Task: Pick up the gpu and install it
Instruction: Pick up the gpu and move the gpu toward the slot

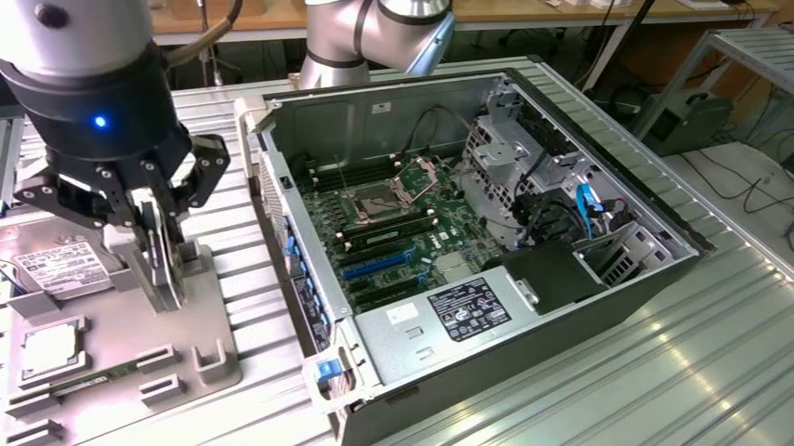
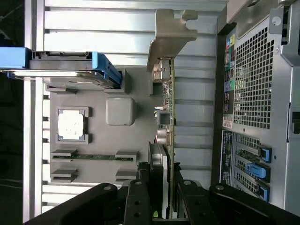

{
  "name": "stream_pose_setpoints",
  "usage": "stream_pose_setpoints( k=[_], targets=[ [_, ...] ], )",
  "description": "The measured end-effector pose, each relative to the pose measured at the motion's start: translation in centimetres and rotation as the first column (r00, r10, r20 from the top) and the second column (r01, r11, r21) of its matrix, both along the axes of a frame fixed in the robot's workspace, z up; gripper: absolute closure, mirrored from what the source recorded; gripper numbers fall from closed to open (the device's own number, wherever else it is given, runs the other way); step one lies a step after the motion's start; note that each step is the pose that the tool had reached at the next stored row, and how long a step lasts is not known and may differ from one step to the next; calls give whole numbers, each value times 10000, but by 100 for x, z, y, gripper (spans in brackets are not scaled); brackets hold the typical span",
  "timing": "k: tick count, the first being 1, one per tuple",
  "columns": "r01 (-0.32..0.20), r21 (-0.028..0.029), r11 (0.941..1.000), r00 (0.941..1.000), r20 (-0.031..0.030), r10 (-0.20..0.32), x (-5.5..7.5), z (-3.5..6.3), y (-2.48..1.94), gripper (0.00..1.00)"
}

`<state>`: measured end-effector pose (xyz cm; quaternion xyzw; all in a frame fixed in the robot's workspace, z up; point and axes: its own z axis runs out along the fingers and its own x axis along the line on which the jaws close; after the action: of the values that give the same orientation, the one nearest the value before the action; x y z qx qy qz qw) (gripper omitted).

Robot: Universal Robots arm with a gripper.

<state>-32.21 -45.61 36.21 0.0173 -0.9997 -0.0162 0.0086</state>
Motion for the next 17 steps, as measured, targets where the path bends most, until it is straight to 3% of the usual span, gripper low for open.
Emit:
stream_pose_setpoints(
  k=[17],
  targets=[
    [0, 0, 10000, 10000, -2, 0, 0, 758, 0, 72]
  ],
)
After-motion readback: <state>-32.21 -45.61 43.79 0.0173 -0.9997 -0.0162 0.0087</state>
